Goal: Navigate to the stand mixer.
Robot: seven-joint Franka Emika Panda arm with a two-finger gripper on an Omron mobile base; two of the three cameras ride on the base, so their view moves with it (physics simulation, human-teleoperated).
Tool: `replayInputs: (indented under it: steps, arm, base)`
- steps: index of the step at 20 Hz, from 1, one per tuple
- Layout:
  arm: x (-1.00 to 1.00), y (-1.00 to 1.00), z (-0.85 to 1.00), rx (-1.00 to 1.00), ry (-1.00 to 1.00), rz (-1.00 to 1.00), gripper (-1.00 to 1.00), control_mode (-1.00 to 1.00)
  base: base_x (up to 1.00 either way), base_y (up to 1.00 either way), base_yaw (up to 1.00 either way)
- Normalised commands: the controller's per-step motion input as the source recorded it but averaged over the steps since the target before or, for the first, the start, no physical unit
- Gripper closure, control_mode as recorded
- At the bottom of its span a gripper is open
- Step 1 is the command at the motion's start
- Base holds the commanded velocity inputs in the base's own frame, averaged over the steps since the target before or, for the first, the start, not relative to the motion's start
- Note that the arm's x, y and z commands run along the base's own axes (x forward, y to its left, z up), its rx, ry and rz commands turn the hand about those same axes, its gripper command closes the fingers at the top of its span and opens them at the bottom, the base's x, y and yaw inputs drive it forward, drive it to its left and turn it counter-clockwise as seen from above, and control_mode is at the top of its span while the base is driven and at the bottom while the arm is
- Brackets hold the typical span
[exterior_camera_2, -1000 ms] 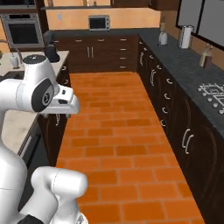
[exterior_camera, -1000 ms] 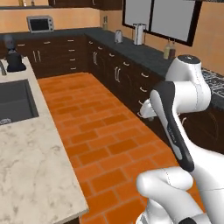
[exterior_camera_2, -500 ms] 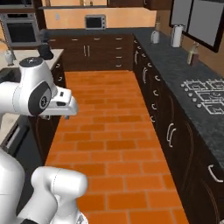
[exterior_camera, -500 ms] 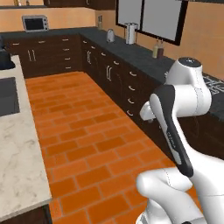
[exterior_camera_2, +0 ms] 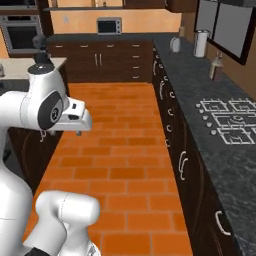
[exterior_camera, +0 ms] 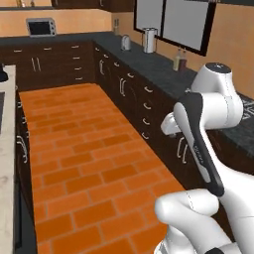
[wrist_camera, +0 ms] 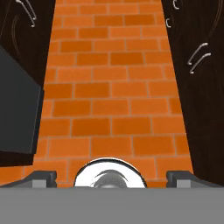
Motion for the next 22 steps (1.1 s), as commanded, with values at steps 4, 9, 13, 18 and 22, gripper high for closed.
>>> replayInputs:
  steps: [4,9,13,18,22]
  arm:
    - [0.00,0.00,0.00,0.00,0.00,0.00,-1.00,1.00]
    - [0.00,0.00,0.00,0.00,0.00,0.00,-1.00,1.00]
    - [0.00,0.00,0.00,0.00,0.00,0.00,-1.00,1.00]
    - [0.00,0.00,0.00,0.00,0.00,0.00,-1.00,1.00]
    - [0.00,0.00,0.00,0.00,0.00,0.00,-1.00,1.00]
  base:
    - [1.00,-0.02,0.12]
    - [1.00,0.00,0.18]
    - [1.00,-0.02,0.19]
    - [1.00,-0.14,0.13]
    - [1.00,-0.03,0.10]
